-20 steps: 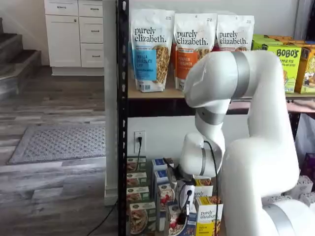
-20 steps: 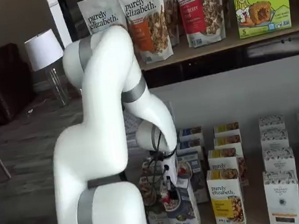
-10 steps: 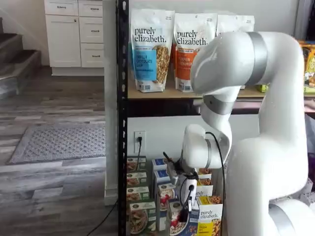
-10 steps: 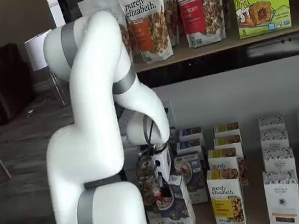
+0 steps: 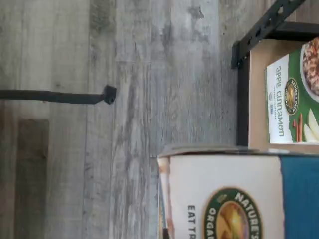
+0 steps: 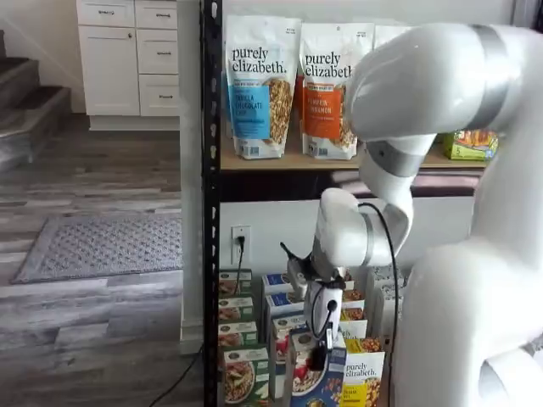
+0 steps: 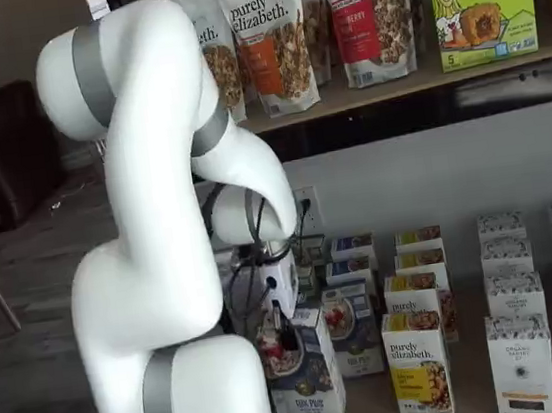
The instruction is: Pick up the blue and white box that is on the bottom shelf, the second box from the left
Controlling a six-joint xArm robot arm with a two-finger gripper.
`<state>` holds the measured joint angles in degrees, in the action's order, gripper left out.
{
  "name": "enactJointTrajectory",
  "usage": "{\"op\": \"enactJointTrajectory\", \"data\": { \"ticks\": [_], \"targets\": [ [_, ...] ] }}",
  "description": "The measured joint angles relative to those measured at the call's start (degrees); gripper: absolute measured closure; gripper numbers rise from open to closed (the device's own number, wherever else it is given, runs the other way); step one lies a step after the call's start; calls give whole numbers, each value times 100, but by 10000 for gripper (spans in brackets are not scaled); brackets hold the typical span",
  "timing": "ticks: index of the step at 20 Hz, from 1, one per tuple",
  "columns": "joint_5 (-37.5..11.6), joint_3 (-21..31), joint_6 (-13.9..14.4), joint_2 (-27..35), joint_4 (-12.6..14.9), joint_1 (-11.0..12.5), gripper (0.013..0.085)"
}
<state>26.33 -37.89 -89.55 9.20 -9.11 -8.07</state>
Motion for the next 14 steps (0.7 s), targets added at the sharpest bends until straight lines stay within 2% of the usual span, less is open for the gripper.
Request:
{"op": "enactJointTrajectory", "data": {
  "ticks": [8,14],
  "targets": [
    [525,421,185,-1085,150,3,490],
    [957,674,435,-1912,470,48,490]
  ]
}}
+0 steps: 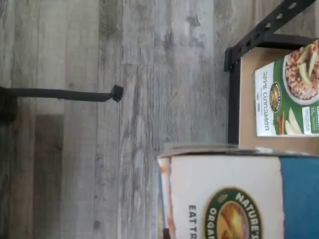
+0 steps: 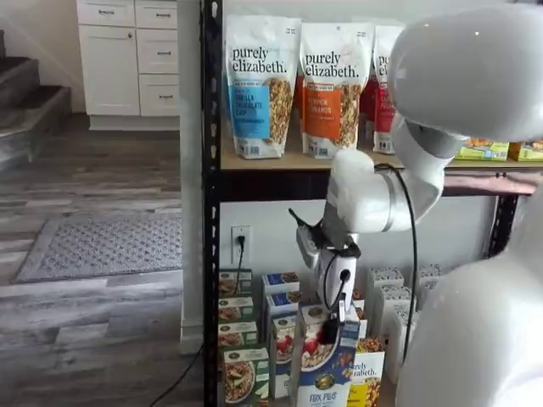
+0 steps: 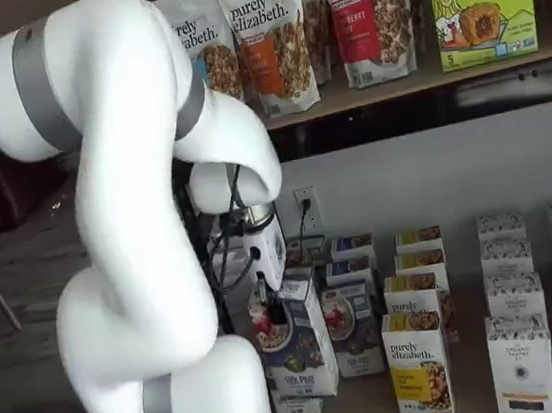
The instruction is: Pick up the blue and white box that is on the bottom shelf, the second box from the left
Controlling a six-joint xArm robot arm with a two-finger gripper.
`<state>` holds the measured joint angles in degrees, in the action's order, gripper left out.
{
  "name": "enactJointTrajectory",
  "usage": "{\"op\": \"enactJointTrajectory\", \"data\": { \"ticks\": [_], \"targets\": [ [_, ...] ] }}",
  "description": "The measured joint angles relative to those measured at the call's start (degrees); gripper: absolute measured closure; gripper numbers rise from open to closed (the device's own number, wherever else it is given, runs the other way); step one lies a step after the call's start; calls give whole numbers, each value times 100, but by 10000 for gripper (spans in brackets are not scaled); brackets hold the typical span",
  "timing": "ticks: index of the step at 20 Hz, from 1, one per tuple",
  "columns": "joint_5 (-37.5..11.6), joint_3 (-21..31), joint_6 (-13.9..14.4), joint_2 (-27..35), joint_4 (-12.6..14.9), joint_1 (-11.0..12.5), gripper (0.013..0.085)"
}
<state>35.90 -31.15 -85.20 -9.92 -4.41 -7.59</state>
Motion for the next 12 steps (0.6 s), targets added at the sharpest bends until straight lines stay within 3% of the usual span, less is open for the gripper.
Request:
{"op": "enactJointTrajectory", "data": {
  "ticks": [12],
  "targets": [
    [925,51,125,-1003,152,33,490]
  ]
}}
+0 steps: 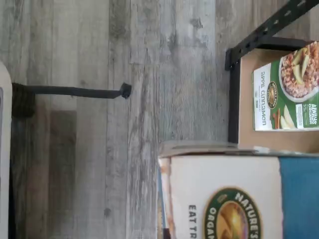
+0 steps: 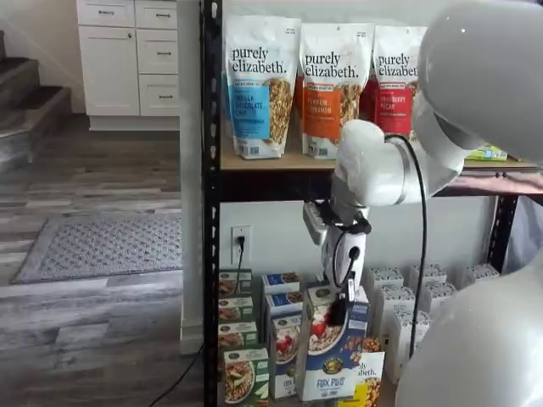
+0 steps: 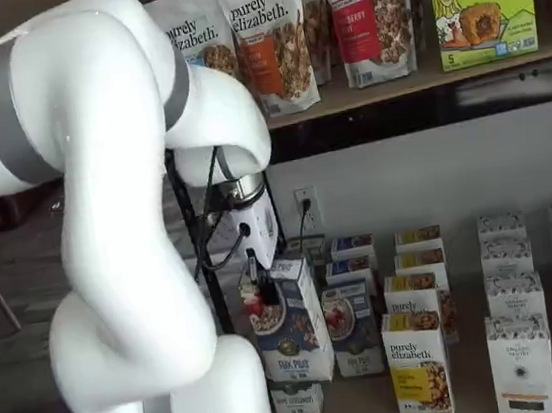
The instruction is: Pick up the blue and white box that is on the bottom shelf, the second box from the left
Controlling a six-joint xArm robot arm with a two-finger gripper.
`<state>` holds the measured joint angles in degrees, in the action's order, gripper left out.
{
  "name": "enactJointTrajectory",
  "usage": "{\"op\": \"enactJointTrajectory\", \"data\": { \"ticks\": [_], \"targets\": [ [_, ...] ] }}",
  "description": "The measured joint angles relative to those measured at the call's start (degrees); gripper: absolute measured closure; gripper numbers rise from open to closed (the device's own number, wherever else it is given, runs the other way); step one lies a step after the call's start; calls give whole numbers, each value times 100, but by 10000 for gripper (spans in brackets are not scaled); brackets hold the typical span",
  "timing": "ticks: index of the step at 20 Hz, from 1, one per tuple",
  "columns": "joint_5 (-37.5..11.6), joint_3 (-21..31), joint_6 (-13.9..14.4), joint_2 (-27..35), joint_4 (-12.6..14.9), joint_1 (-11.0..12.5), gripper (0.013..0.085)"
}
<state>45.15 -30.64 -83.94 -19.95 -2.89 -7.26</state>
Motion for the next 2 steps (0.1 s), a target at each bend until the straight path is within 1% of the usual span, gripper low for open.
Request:
{"op": "enactJointTrajectory", "data": {
  "ticks": [2],
  "targets": [
    [128,-23,1,-80,-7,-1,490]
  ]
}}
